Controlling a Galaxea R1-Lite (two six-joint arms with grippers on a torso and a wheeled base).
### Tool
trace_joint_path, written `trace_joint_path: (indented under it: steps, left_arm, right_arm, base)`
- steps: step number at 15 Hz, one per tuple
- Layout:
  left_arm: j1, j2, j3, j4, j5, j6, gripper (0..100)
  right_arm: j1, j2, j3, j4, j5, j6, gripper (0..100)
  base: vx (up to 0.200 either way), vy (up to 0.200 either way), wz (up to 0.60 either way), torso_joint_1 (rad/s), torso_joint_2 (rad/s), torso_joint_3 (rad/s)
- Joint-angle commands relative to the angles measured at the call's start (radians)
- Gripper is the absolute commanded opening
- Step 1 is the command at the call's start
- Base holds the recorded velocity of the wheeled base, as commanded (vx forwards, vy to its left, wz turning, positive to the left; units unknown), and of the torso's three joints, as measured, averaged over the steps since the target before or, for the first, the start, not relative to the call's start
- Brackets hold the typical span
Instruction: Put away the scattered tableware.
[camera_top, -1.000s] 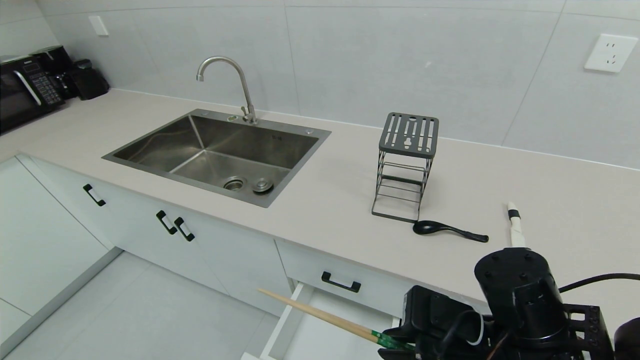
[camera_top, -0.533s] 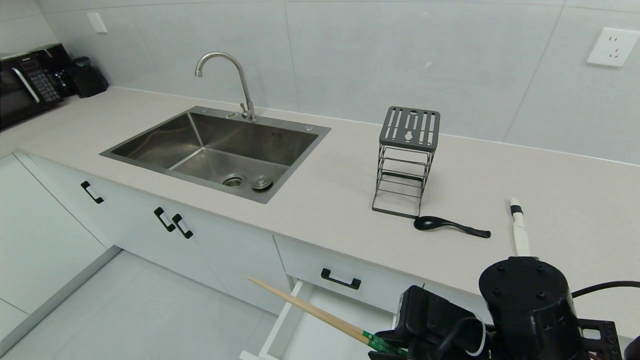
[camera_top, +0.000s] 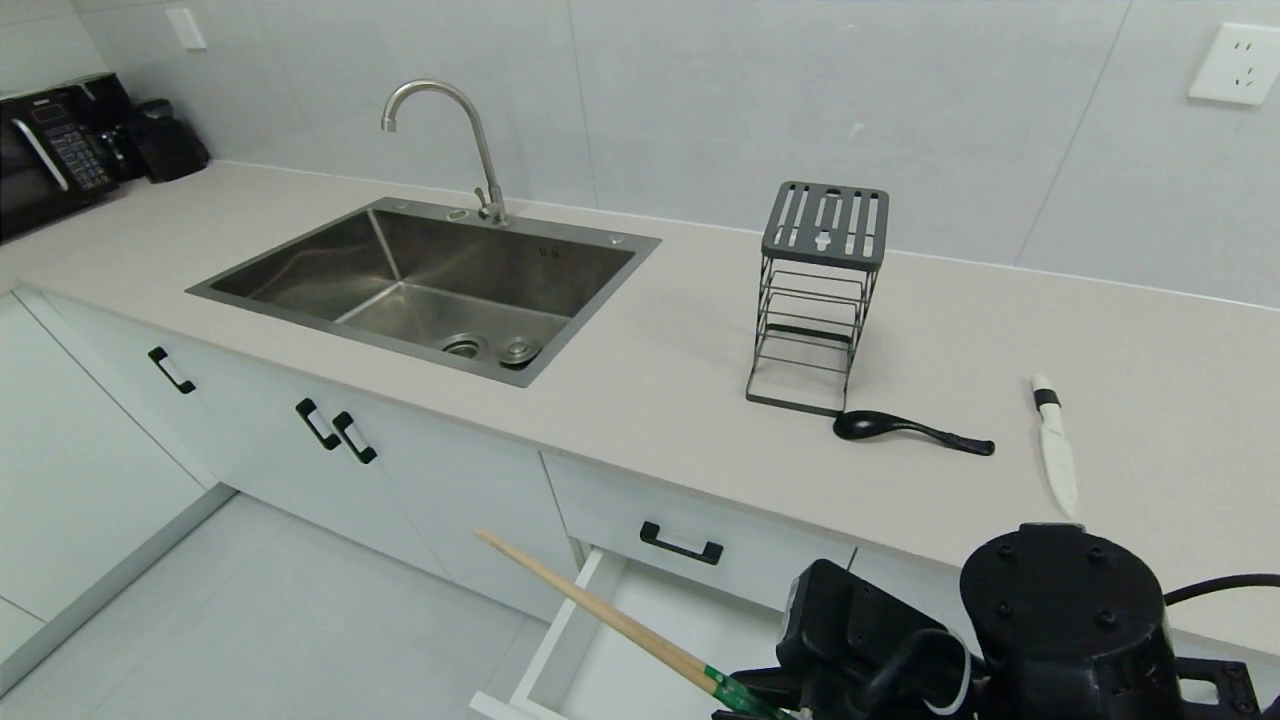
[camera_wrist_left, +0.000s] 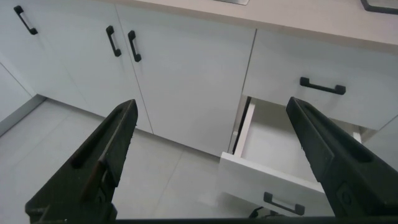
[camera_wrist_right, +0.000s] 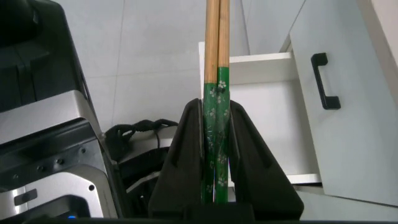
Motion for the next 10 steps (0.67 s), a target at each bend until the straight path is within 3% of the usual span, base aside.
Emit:
trace_joint_path:
  steps: [1,5,10]
  left_arm:
    - [0.000,0.000,0.000,0.000,0.000,-0.001,100]
    - [0.000,0.000,0.000,0.000,0.000,-0.001,100]
    - [0.000,0.000,0.000,0.000,0.000,-0.001,100]
  right_arm:
    - [0.007,-0.011,-0.005,0.000,-0.008,0.001,0]
    - [0.008,-0.004,-0.006,-0.002,-0.010,-0.005,0]
    - [0.008,0.001,-0.034,-0.002,-0.008,-0.004,0]
  base:
    - [0.000,0.000,0.00,-0.051,0.09,0.046]
    - [0.000,0.000,0.00,-0.130,0.25,0.127]
    - [0.000,0.000,0.00,-0.239,0.47,0.225]
